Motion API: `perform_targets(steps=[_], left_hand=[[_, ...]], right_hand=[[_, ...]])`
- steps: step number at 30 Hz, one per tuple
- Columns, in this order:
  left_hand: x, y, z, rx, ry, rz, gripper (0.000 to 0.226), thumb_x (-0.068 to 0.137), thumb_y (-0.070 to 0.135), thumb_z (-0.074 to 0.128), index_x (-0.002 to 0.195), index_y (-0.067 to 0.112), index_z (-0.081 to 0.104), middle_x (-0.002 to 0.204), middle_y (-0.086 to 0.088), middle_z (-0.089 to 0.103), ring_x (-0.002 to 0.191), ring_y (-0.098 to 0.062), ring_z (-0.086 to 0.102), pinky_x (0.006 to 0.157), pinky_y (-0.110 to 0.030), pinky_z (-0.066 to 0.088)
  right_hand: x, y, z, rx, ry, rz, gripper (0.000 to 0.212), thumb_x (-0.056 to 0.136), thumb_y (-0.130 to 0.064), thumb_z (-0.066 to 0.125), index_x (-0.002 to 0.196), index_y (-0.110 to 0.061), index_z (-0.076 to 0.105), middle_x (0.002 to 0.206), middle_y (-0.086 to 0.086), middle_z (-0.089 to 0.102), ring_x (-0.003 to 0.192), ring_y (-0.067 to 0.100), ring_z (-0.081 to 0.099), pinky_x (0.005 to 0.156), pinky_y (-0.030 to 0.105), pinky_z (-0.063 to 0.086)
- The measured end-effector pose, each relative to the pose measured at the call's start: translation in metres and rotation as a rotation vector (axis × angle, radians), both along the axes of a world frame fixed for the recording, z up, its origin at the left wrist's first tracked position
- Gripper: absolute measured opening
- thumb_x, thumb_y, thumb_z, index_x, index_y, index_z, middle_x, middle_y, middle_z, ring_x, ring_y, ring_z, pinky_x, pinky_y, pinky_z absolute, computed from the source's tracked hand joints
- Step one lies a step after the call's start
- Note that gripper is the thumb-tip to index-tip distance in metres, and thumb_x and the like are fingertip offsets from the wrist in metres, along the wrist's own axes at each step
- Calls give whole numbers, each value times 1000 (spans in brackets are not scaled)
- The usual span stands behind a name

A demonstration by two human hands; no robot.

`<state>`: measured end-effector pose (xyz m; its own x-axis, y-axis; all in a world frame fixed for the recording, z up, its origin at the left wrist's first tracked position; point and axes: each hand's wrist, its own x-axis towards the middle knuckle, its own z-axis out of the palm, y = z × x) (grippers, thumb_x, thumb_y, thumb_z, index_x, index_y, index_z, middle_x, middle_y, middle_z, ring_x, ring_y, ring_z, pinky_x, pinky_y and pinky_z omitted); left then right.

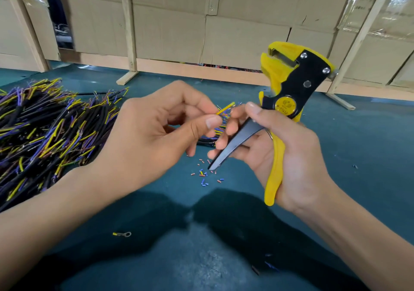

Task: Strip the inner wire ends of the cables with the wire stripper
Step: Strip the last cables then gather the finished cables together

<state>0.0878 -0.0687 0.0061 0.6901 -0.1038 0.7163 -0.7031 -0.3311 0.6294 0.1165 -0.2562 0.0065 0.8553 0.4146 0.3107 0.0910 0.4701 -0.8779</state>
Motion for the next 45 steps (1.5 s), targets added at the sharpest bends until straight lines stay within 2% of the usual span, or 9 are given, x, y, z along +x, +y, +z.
perform_targets(steps=[3, 10, 15, 20, 26, 30, 34, 39, 45], left_hand=[[-1, -3, 1, -68, 48, -73, 7, 94, 24, 66, 95, 18, 63, 78, -2, 74, 44, -14, 58, 51, -12, 41], [-2, -4, 2, -77, 56, -138, 14, 98, 17, 59, 109, 22, 54, 78, -5, 74, 40, -21, 56, 48, -15, 39], [-2, -2, 1, 6, 61, -46, 10, 96, 23, 63, 106, 20, 64, 78, -5, 73, 42, -20, 56, 50, -17, 40], [0, -3, 1, 15, 79, 63, 13, 90, 28, 67, 101, 22, 66, 78, 2, 75, 48, -17, 59, 56, -24, 44], [3, 4, 7, 125, -56, 354, 7, 94, 30, 65, 98, 24, 61, 80, 16, 73, 76, -4, 70, 71, -28, 53], [4, 9, 13, 160, -157, 436, 8, 98, 19, 64, 103, 18, 57, 85, 18, 70, 86, -2, 67, 71, -9, 45], [4, 12, 14, 184, -203, 448, 8, 99, 16, 63, 102, 12, 57, 85, 12, 71, 82, -8, 67, 73, -25, 51], [4, 14, 16, 243, -249, 483, 5, 98, 5, 59, 102, 7, 57, 82, 3, 68, 77, -2, 56, 70, -6, 39], [4, 13, 14, 261, -245, 446, 7, 97, 2, 59, 103, 4, 58, 84, 0, 67, 77, -12, 57, 71, -14, 42]], right_hand=[[0, -2, 1, -57, -57, -78, 13, 86, -12, 63, 83, -2, 72, 75, 17, 63, 68, 39, 65, 68, 49, 57], [2, -1, -4, -59, -78, -177, 11, 86, -12, 69, 87, -2, 72, 76, 16, 67, 65, 36, 67, 70, 50, 58], [1, -4, -4, -60, -170, -191, 6, 83, -11, 74, 88, -8, 74, 77, 17, 68, 69, 38, 68, 76, 58, 58], [-4, -3, -6, -170, -377, -408, 10, 88, -7, 63, 78, -5, 67, 70, 17, 66, 71, 45, 65, 74, 66, 56], [-10, 2, -3, -132, -80, -32, 14, 88, -10, 61, 80, 0, 67, 71, 20, 61, 63, 42, 64, 67, 57, 57], [-11, 4, 0, -186, 98, 187, 17, 87, -13, 61, 83, 2, 67, 71, 20, 59, 63, 39, 62, 66, 58, 56], [-12, 1, 2, -266, 106, 279, 16, 86, -13, 60, 86, 3, 66, 72, 20, 58, 63, 39, 62, 67, 60, 56], [-12, 0, 1, -329, 66, 334, 11, 88, -9, 63, 88, 1, 68, 73, 20, 60, 64, 39, 64, 68, 60, 57], [-10, 1, -3, -346, 32, 347, 19, 86, -15, 66, 91, 3, 68, 75, 20, 62, 67, 39, 64, 70, 59, 57]])
